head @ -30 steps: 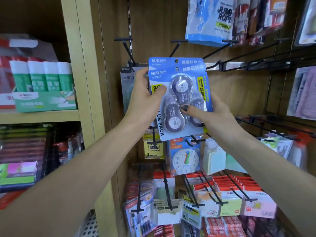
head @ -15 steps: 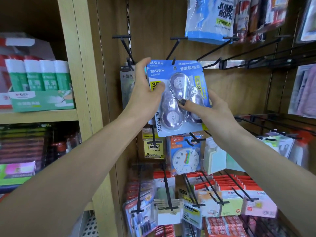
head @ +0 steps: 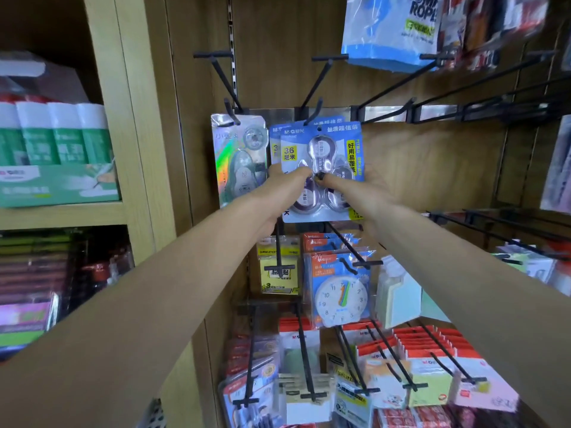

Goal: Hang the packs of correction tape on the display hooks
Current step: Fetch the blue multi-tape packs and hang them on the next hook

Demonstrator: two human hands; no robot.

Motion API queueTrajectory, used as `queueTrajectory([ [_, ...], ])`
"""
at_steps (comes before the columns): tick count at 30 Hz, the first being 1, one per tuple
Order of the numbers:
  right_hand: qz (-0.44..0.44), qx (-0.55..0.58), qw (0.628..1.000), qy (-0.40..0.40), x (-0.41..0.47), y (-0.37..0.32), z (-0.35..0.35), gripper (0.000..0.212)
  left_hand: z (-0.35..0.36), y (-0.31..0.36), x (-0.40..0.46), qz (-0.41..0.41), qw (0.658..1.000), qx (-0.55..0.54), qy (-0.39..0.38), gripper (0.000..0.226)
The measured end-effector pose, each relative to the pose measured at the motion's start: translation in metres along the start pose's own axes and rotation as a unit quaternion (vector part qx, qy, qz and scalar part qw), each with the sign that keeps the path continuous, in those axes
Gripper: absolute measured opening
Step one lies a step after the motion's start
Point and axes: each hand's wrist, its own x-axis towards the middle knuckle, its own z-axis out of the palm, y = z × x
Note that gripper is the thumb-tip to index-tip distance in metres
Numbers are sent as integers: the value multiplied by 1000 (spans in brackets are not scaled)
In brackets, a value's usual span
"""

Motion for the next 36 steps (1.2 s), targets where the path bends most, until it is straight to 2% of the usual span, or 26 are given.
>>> queueTrajectory([
  [1, 1, 1, 1000, -3, 4, 1, 2, 69, -1, -1, 6, -10, 1000, -13, 0, 97],
  [4, 16, -6, 1000, -8, 17, 6, 7, 104, 0, -12, 40, -21, 999, -45, -6, 113],
  [5, 15, -10, 1000, -10, 18, 6, 7, 107, 1, -15, 47, -21, 998, -51, -7, 117],
  [8, 19, -38, 999, -9, 11, 4, 5, 94, 4, -19, 51, -12, 998, -56, 12, 114],
  [12, 6, -60, 998, -10, 1, 5, -6, 58, 6, -17, 35, -7, 1000, -31, 0, 119],
  [17, -25, -41, 998, -29, -35, 7, -19, 33, -3, -10, -16, 49, 997, 53, 27, 71],
  [21, -87, -46, 993, -70, -63, 0, -30, 33, -13, -12, -53, 106, 992, 58, 34, 47],
  [26, -143, -27, 987, -66, -77, -17, -26, 27, -24, -5, -76, 152, 985, 51, 58, 55],
  [36, -157, -22, 986, -51, -89, -20, -19, 26, -36, -2, -87, 175, 980, 71, 61, 53],
])
